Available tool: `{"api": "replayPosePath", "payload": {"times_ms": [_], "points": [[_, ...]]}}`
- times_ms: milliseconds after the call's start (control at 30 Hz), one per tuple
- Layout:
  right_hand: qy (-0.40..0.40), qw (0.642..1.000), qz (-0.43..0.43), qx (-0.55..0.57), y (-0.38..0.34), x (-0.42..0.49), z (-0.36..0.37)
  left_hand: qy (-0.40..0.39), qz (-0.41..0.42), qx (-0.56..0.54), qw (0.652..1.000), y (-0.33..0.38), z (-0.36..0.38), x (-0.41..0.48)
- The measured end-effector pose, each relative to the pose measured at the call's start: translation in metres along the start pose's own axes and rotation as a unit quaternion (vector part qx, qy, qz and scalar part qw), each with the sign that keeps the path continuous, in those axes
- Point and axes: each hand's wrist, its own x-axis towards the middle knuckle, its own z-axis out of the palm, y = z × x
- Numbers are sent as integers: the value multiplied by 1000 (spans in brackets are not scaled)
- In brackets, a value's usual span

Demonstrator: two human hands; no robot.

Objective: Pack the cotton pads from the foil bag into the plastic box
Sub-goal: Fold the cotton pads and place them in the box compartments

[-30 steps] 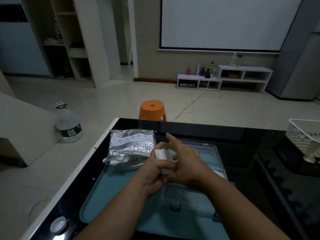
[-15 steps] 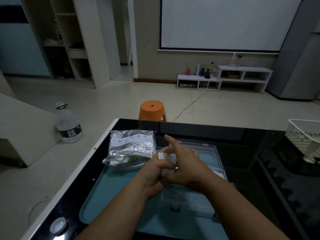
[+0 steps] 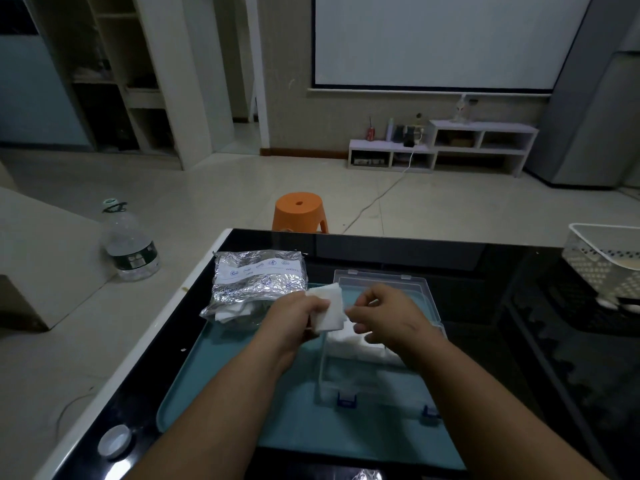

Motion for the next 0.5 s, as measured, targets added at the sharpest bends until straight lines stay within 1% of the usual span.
{"api": "replayPosePath", "payload": {"times_ms": [67, 133, 200, 267, 333, 433, 500], "points": [[-14, 999, 18, 32, 2, -3, 4, -29, -28, 16, 999, -2, -2, -1], [-14, 999, 24, 24, 4, -3, 7, -53, -50, 48, 996, -4, -6, -2], [-15, 999, 31, 2, 6, -3, 7, -70, -51, 100, 991, -6, -9, -3], [-24, 999, 42, -22, 7, -3, 7, -71, -42, 149, 985, -8, -11, -4], [-42, 996, 56, -48, 8, -5, 7, -53, -25, 205, 977, -11, -11, -5], [-70, 991, 73, -83, 10, -8, 9, -26, 29, 321, 946, -15, -7, -7], [-78, 989, 83, -99, 12, -9, 12, -23, 70, 418, 906, -15, -5, -8]]}}
